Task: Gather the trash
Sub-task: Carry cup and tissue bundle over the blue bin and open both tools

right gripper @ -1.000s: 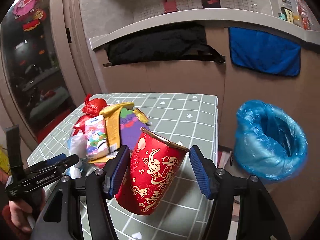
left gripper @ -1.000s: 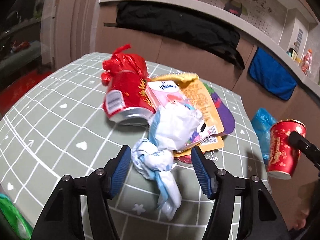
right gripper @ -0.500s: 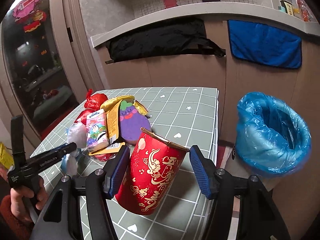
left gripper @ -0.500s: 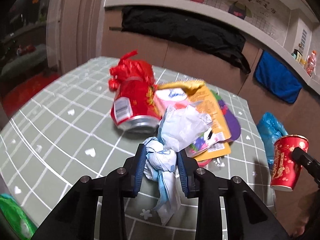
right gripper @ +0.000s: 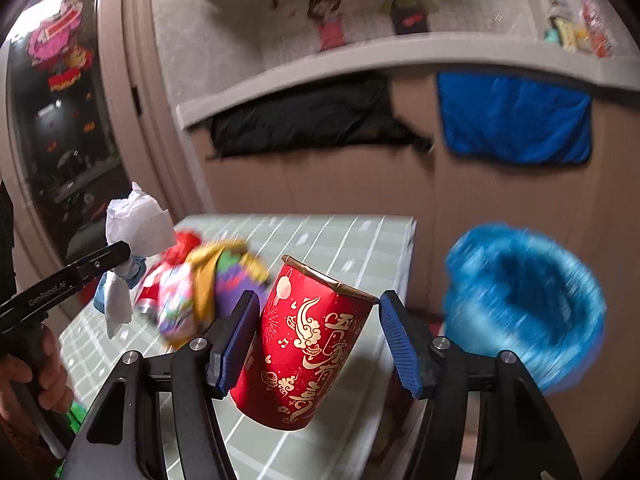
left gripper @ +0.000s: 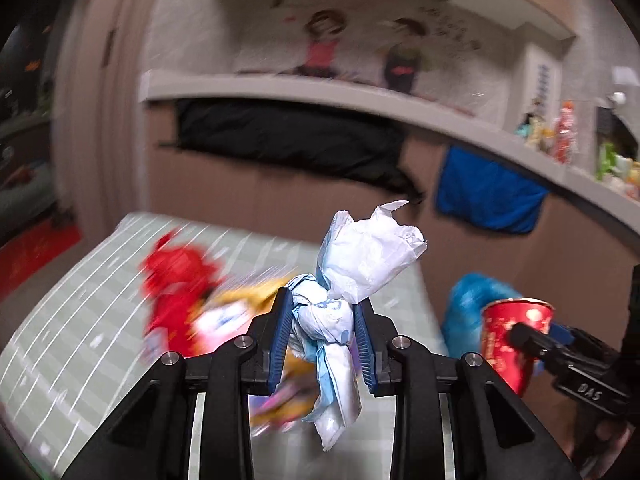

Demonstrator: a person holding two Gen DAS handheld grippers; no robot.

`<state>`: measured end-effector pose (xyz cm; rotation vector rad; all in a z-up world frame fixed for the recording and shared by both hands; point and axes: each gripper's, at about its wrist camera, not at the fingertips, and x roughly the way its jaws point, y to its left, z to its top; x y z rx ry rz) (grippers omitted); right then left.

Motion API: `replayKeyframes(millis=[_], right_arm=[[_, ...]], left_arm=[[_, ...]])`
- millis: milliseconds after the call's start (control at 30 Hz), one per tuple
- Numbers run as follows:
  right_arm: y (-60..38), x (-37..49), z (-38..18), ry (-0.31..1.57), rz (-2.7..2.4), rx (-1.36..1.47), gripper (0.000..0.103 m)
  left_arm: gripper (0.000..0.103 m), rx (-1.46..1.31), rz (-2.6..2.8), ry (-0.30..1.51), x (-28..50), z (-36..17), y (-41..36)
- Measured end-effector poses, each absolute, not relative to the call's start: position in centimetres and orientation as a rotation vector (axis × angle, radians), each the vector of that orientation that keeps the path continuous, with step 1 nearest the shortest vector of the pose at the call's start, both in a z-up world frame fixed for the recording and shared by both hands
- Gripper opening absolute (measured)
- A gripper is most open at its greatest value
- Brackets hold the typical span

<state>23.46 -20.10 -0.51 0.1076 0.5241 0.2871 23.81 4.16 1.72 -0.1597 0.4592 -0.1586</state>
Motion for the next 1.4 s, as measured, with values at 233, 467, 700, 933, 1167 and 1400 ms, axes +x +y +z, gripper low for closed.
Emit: replayKeyframes(millis=[233,467,700,933,1167,1400], right_arm=[[-29.6,24.7,4.9,0.359,0.054,0.096,0.059],[-37.2,26.1,5.4,0.343,-0.116,0.081,0.059],[-40.7,28.2,1.4,0.432,-0.156,0.121,0.059],[-42.2,29.8,-1.1,0.485,-0.152,0.163,0.059],[-42.7,31.2,-2.8,0.520,-0.162,0.175,0.059],[-43.1,32.5,-4.3,0.562,-0.166,0.180,0.059]], left_arm=[[0.031,-0.120,-0.362,0.404,29.2,5.0,-6.5],[0.031,-0.089,-0.481,0.464,33.6,3.1,-15.8],[0.031,-0.058,-0.493,0.558,35.8,-0.1,-20.2],[0.031,-0.035,-0.492,0.613,37.4,-1.9,-21.9],[0.031,-0.040,-0.518,0.663,38.8,-3.5,-22.9],[0.031,-0.054,-0.542,0.713,40.2,-5.5,-24.0]])
